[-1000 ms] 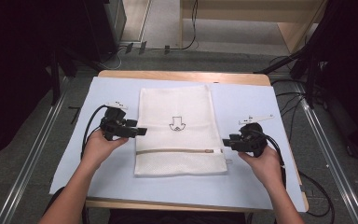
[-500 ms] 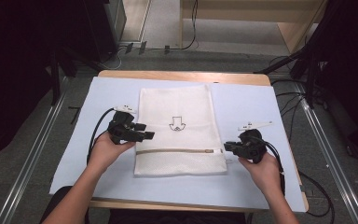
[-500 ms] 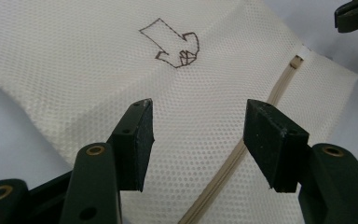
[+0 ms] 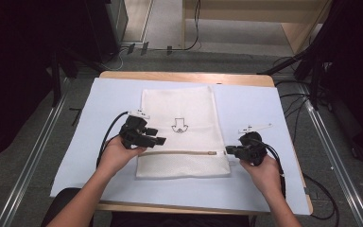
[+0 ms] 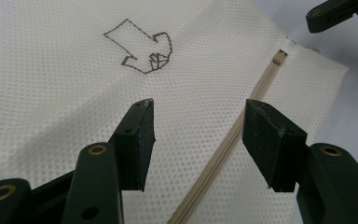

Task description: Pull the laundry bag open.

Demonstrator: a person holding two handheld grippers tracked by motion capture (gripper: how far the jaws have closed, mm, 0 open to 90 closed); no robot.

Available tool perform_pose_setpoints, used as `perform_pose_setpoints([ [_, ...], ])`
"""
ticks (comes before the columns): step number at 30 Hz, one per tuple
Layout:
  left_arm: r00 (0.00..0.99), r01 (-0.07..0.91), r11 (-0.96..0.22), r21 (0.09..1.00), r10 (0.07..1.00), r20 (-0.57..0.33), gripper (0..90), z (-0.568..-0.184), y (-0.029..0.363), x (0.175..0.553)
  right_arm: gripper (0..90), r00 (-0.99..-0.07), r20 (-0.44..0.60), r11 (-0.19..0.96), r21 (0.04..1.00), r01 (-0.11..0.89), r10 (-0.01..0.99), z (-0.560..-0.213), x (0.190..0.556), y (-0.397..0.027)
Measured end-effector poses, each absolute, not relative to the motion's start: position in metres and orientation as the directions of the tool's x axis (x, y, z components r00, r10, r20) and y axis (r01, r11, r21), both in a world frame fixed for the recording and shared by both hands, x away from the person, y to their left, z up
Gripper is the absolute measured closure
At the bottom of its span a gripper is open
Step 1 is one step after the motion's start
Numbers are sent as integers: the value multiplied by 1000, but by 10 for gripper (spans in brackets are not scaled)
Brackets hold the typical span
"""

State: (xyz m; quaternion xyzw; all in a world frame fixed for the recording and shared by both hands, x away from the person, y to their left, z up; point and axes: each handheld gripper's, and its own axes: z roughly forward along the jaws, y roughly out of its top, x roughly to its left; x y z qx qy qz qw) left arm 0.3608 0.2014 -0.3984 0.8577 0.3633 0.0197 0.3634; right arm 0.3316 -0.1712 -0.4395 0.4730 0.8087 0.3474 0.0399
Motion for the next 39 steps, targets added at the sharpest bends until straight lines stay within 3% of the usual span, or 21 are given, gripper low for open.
perform_pose_setpoints([
  [39,819,549,-581,601,516,-249,518,-424,118,361,900,-575,242,363,573,735,782,-464,338,-152],
])
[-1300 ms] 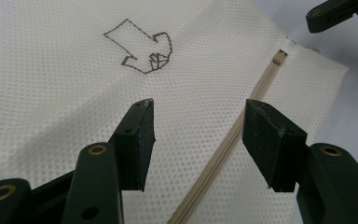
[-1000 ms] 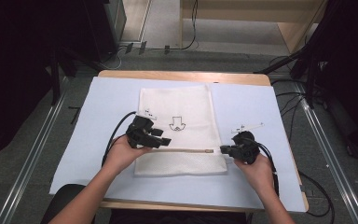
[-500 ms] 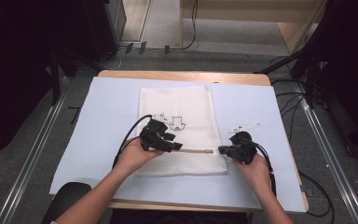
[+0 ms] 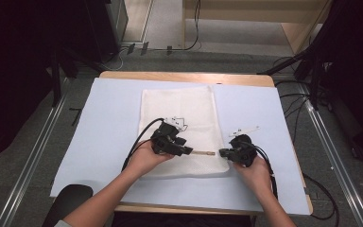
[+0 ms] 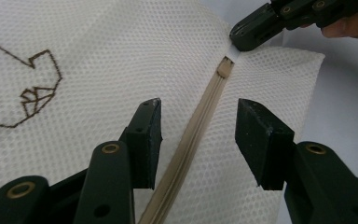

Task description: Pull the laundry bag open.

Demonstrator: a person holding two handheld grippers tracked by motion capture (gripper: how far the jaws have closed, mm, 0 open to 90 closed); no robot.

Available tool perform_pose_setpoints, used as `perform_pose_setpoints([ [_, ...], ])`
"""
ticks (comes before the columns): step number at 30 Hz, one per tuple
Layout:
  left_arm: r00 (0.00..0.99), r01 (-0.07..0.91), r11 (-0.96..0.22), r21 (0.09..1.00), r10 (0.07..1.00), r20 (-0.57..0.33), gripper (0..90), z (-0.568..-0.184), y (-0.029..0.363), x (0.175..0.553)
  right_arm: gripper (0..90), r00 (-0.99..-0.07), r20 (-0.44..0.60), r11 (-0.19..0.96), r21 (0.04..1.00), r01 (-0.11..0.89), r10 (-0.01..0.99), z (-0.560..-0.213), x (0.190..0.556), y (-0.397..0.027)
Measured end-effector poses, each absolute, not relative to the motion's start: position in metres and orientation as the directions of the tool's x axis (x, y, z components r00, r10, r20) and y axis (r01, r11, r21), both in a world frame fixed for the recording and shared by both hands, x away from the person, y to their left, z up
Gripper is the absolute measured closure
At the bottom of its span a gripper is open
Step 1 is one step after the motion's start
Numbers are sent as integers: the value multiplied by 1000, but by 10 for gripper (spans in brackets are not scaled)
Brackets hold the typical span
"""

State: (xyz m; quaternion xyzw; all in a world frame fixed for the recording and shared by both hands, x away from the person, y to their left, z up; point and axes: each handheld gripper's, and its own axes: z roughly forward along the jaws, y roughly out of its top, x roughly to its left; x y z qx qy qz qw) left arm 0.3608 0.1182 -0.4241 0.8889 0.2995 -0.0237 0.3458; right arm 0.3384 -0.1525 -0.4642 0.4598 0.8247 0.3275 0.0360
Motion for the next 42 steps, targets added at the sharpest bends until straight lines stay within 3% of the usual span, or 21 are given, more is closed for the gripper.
perform_pose_setpoints([
  [18,836,531,-608,589,488,-250,654,-429,86,361,900,-598,212,385,592,708,773,-465,337,-152],
  [42,844,527,-654,543,479,-243,720,-443,59,365,900,-604,207,383,607,696,769,-466,335,-153],
])
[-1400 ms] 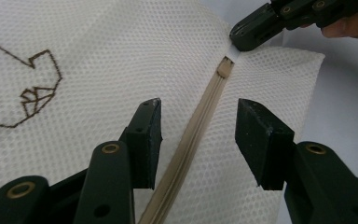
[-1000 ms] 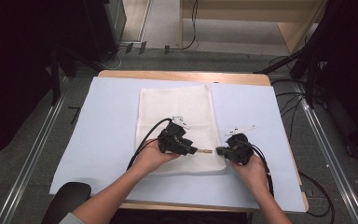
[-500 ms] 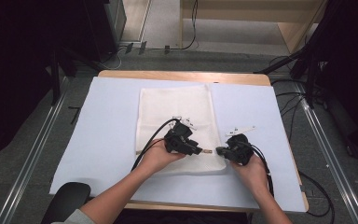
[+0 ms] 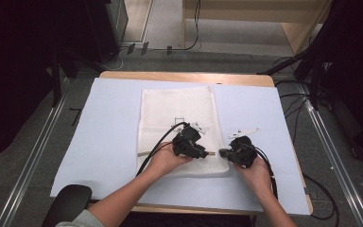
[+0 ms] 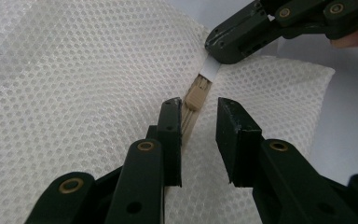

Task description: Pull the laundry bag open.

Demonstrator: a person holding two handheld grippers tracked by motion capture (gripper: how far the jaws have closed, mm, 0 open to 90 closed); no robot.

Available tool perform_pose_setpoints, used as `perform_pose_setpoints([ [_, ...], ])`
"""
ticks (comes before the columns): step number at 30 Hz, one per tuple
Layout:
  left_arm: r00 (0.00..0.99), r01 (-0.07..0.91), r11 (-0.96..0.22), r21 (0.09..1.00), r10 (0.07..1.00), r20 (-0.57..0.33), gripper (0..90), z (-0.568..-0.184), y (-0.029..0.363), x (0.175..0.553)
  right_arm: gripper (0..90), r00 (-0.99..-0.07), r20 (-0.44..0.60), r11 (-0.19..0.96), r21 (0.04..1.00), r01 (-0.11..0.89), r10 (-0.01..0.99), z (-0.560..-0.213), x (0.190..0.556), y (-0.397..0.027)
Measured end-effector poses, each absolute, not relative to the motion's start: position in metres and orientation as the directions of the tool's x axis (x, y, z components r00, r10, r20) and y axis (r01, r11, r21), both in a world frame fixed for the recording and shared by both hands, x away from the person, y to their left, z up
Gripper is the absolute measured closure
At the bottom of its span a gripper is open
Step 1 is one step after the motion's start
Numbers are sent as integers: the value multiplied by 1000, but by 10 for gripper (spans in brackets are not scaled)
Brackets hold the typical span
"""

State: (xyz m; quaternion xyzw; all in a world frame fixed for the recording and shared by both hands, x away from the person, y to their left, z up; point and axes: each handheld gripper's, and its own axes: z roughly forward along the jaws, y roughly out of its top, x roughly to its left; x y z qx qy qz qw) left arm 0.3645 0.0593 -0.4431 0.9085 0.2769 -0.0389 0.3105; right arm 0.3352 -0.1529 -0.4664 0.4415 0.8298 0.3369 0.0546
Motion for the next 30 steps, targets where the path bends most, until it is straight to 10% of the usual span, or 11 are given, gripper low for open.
perform_pose_setpoints([
  [30,803,592,-622,512,507,-313,880,-453,39,372,900,-612,195,394,609,688,767,-466,335,-153],
])
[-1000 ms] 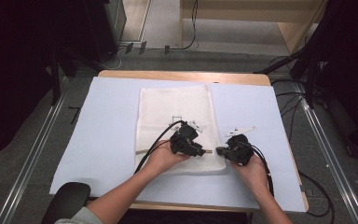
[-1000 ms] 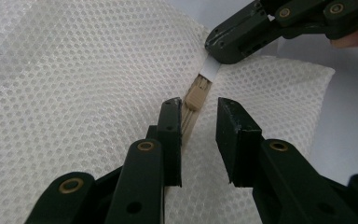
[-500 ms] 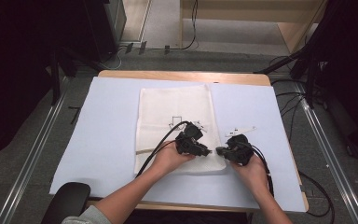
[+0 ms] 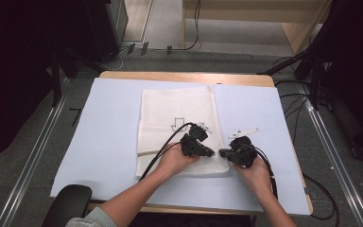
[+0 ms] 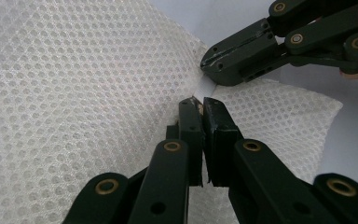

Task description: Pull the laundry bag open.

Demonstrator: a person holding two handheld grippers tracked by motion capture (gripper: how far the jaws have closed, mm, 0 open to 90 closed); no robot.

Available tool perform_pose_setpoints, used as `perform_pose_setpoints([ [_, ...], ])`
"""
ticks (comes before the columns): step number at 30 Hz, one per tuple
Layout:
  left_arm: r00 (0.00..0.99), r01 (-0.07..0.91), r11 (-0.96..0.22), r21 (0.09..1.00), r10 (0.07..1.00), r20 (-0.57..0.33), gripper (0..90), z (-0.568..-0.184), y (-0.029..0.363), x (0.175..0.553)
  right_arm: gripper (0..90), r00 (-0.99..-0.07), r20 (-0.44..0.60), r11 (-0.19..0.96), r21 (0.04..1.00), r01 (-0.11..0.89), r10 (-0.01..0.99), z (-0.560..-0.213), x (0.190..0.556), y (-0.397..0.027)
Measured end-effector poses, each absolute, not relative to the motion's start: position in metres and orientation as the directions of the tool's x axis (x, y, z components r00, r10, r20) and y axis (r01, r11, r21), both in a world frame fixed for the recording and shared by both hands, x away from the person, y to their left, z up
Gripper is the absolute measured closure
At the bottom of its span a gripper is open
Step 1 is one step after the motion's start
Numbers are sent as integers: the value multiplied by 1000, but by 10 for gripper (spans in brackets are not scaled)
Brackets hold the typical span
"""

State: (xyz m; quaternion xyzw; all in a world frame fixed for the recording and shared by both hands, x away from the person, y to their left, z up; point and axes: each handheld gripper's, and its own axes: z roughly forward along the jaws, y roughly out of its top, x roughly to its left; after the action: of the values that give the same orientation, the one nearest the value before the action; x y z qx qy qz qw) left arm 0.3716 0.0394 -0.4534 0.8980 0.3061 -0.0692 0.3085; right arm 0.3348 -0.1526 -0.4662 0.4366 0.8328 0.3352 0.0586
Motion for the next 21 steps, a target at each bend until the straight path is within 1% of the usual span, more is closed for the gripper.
perform_pose_setpoints([
  [9,788,612,-598,517,519,-331,874,-455,40,374,900,-598,207,375,610,698,775,-466,336,-149],
  [13,791,607,-602,519,519,-324,848,-457,36,372,900,-597,211,374,609,700,774,-466,336,-147],
  [14,798,598,-612,517,519,-308,867,-457,36,372,900,-599,207,378,609,698,773,-466,336,-147],
  [18,785,614,-601,511,534,-314,885,-456,35,372,900,-603,188,390,609,691,775,-466,335,-146],
  [19,793,604,-616,506,529,-303,887,-455,36,372,900,-608,176,398,612,683,774,-466,334,-145],
  [21,787,612,-612,501,535,-308,888,-454,34,372,900,-615,137,419,616,666,776,-466,332,-142],
])
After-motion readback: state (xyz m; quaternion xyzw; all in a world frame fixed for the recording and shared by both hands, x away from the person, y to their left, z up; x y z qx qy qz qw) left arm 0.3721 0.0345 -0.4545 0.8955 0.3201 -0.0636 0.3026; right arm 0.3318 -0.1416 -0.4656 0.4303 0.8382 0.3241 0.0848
